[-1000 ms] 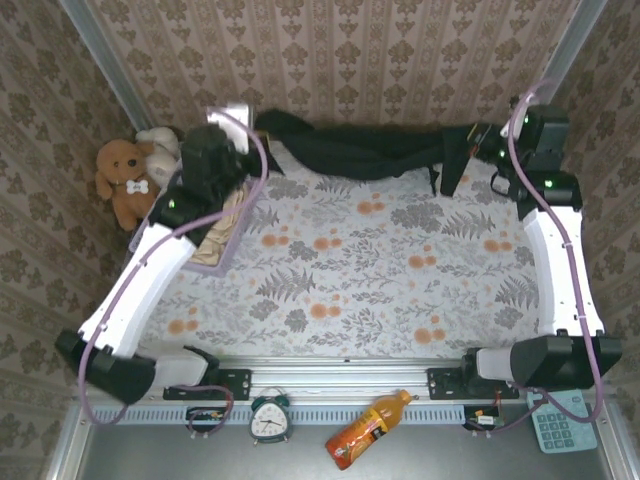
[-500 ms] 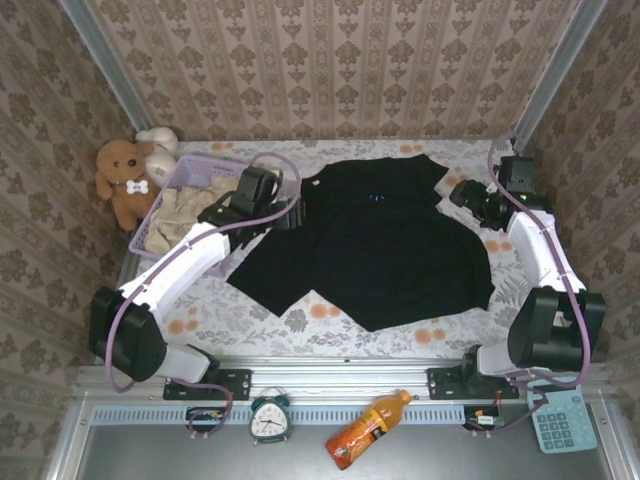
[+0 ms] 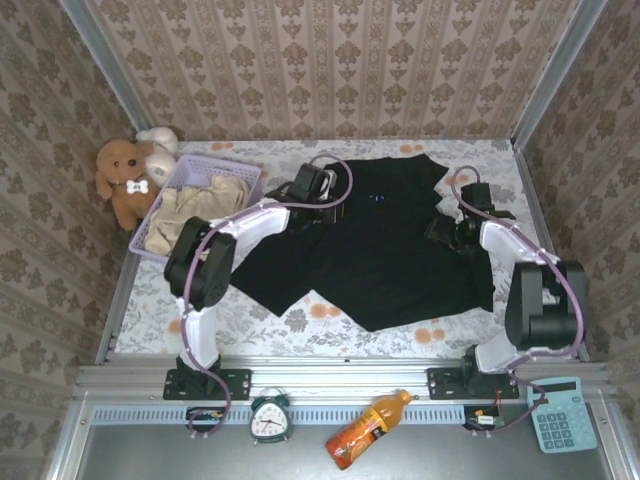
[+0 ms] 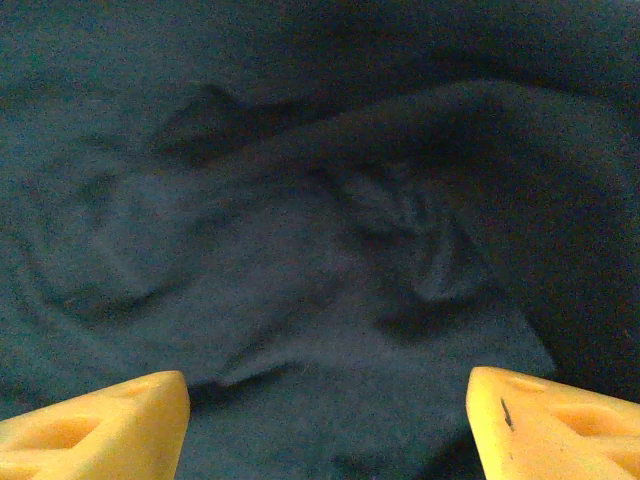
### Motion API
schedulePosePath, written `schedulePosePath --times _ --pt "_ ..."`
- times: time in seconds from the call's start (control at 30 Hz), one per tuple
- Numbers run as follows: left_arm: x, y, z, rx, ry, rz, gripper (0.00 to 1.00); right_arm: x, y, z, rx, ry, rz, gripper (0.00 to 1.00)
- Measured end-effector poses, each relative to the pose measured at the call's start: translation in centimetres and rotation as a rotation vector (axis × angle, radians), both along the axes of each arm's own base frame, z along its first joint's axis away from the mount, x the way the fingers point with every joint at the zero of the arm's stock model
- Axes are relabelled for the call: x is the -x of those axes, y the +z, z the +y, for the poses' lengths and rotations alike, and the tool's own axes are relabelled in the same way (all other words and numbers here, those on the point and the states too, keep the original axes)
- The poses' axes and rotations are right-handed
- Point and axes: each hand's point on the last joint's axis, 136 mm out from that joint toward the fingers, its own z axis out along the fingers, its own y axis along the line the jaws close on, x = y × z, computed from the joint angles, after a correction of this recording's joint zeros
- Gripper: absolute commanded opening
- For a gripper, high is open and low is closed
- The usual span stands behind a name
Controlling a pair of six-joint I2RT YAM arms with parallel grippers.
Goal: Fold and stack the mixed laundry pile
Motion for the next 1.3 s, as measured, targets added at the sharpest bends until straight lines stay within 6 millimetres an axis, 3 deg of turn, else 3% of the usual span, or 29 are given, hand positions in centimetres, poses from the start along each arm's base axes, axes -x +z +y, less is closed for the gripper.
schedulePosePath --times 0.1,0.2,0.37,0.57,0.67,0.77,0.87,0.93,1.0,1.07,1.13,1.23,1.3 --pt "0.2 -2.4 1.1 -0.036 0.016 0.054 0.32 -0.8 -2.2 -0.5 -0.016 -0.044 0.051 0.76" --pt "0.7 -3.3 2.5 -0.045 0.039 0.080 0.32 -3.3 -2.9 -1.0 -0.026 -0.074 0.059 0.76" --pt "3.9 -6.2 4.6 -0.056 0.075 0.177 0.30 -9.8 -2.5 -1.6 -0.039 -0.109 -0.016 0.76" --pt "7.7 -5.9 5.1 -0.022 0.106 0.252 0.29 -16.9 -0.9 -1.9 -0.055 -0.111 -0.123 0.76" --pt "10.1 -5.8 5.9 -0.071 0.111 0.286 0.36 -18.3 1.2 -1.7 -0.044 -0.077 -0.177 0.76" --pt "10.1 -4.7 7.4 -0.118 0.144 0.269 0.44 -17.8 3.8 -1.7 -0.015 -0.040 -0.207 0.77" --pt "7.8 -2.7 8.0 -0.117 0.180 0.229 0.45 -16.1 6.5 -2.5 0.040 -0.015 -0.231 0.76" --pt "5.5 -0.6 7.0 -0.085 0.183 0.180 0.44 -15.0 7.9 -3.9 0.089 -0.019 -0.238 0.76" --pt "3.6 1.7 4.7 -0.031 0.159 0.122 0.43 -13.9 8.4 -5.8 0.130 -0.036 -0.225 0.74" --pt "2.7 3.6 1.6 0.034 0.109 0.075 0.42 -12.9 7.9 -7.5 0.173 -0.040 -0.186 0.71" --pt "3.3 3.9 -1.0 0.080 0.055 0.067 0.42 -11.5 6.6 -8.8 0.209 -0.038 -0.126 0.68" --pt "5.0 2.1 -3.2 0.107 0.006 0.124 0.41 -9.5 4.5 -9.2 0.254 0.002 -0.032 0.65" --pt "6.0 -0.3 -3.3 0.105 0.005 0.183 0.40 -8.6 3.2 -9.2 0.278 0.041 0.024 0.63"
